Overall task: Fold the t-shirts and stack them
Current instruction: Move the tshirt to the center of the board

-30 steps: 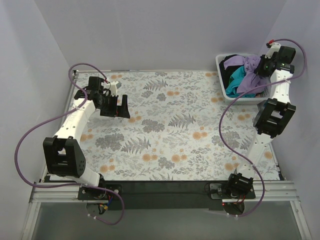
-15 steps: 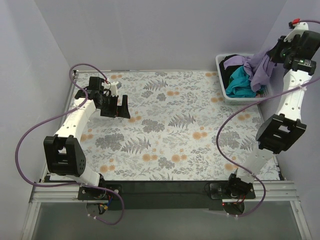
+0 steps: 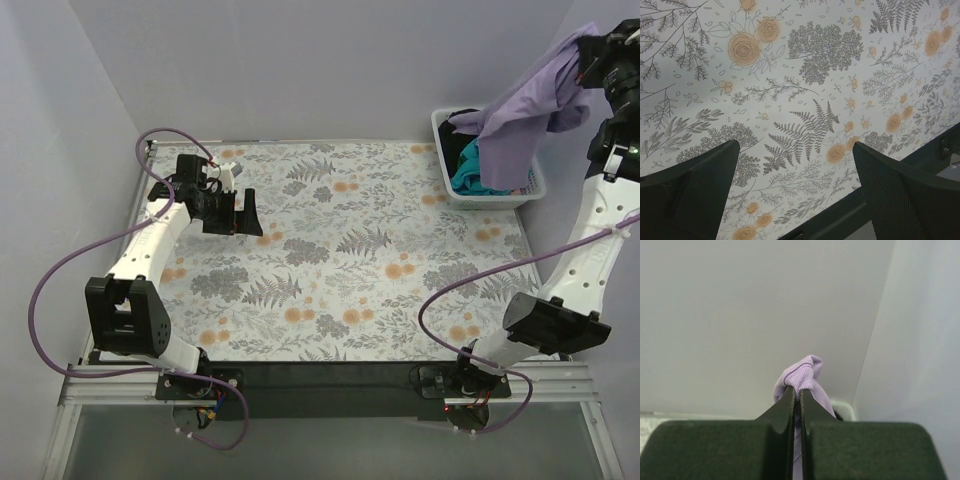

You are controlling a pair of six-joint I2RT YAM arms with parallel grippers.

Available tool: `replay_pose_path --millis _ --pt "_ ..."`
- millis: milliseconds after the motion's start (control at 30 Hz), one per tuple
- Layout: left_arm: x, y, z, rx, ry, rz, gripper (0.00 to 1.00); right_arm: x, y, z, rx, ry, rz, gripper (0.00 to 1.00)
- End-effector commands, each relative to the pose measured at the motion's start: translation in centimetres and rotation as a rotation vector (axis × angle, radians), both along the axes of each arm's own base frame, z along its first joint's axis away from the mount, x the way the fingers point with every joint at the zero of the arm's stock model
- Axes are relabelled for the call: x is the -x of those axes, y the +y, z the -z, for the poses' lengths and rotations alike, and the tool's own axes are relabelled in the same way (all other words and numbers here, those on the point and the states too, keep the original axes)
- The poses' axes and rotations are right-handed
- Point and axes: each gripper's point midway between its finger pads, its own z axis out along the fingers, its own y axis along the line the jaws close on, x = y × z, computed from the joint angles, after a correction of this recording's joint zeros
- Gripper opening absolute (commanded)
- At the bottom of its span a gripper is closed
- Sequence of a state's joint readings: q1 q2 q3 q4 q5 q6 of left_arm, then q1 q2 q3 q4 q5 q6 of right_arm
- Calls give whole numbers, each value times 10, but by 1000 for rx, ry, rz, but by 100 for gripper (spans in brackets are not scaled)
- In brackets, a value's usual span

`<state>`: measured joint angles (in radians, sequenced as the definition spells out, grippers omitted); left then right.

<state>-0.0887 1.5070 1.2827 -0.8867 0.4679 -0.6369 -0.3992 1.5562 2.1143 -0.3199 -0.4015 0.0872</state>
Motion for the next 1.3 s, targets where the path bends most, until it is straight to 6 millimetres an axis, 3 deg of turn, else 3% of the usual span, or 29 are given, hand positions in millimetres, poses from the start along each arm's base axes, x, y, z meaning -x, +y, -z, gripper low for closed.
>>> replay_pose_path --millis 0,67,233,533,833,933,1033,1133,1267 --pt "5 -7 -18 55 -39 4 98 60 33 -110 77 -379 -63 1" --pt "6 -7 -20 57 -46 3 98 77 47 -134 105 -485 -109 1" --pt "7 -7 -24 59 -57 2 98 103 77 -171 81 -617 -255 1" --pt "8 -3 -25 42 -69 -24 98 116 133 -182 9 -674 -501 1" --pt "-6 7 -33 145 -35 -86 98 127 198 -155 -54 -621 -681 1" --pt "-13 28 -37 189 -20 -152 98 126 208 -151 -54 -622 -697 1" --pt "-16 34 -35 216 -9 -171 98 125 229 -148 -73 -614 -755 1" --pt "-14 35 -30 230 5 -174 98 113 250 -135 -72 -582 -795 1" --pt "-10 36 -26 232 12 -175 98 84 280 -103 -98 -488 -843 1"
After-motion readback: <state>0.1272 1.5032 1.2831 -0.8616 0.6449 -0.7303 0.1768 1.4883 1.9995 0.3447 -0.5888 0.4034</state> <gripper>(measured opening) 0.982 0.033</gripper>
